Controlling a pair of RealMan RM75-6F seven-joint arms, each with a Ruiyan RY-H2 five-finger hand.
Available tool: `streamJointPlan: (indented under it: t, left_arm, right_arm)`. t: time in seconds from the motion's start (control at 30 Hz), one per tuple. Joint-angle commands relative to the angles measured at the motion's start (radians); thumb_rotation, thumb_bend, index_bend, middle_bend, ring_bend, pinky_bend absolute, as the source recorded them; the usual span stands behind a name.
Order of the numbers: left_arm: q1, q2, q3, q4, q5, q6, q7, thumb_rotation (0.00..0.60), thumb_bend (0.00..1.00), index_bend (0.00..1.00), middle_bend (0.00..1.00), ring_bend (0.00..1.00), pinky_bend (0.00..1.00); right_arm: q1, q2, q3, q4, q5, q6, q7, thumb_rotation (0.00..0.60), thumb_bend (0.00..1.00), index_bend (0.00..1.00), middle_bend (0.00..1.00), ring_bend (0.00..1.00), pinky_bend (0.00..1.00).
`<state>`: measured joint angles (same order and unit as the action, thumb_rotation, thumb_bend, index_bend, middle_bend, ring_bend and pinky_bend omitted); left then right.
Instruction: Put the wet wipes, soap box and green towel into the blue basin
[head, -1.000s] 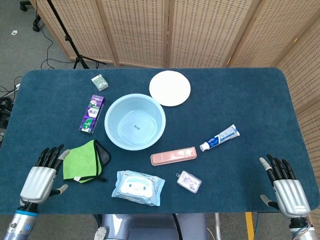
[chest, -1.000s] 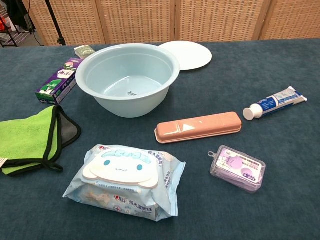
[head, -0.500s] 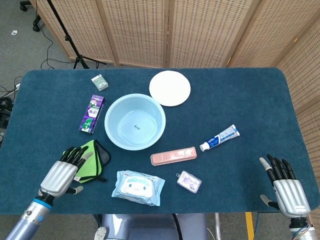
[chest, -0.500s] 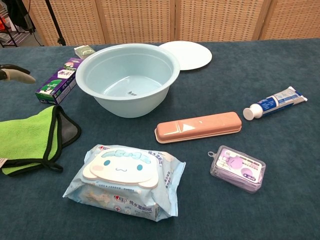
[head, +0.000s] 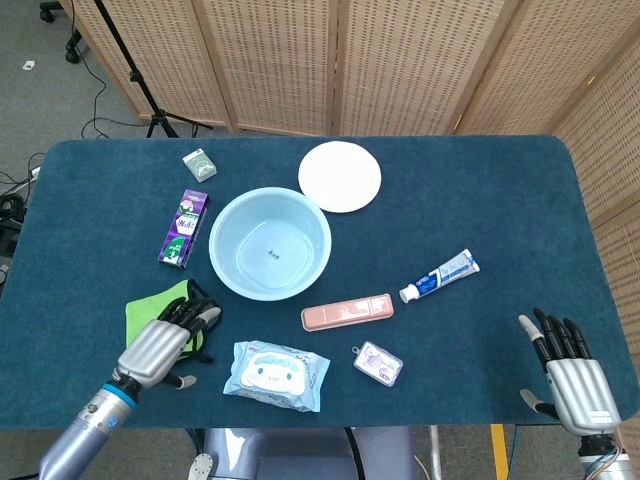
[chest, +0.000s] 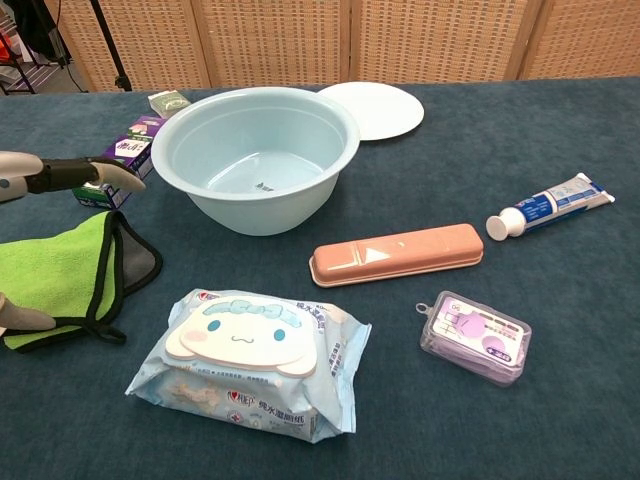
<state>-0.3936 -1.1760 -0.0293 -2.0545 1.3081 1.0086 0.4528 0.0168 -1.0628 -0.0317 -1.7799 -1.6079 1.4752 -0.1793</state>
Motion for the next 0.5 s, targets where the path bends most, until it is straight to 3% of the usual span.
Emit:
streamJointPlan:
  t: [0.03,0.5]
  left_arm:
    - [-0.015,-0.014,-0.002,0.0,-0.012,-0.012,0.008,0.6,0.07,0.0,0.0,0.0,0.0]
    - [-0.105,-0.105,0.021,0.035,-0.028,-0.081,0.04,0.6,0.07,0.0,0.0,0.0,0.0]
  right_arm:
    - [0.0,0.001,0.001,0.0,0.001,0.001,0.001,0.6,0.16,0.0,0.0,0.0,0.0]
    - [0.002,0.002,0.005,0.004,0.009,-0.002,0.01,0.6,0.16,0.0,0.0,0.0,0.0]
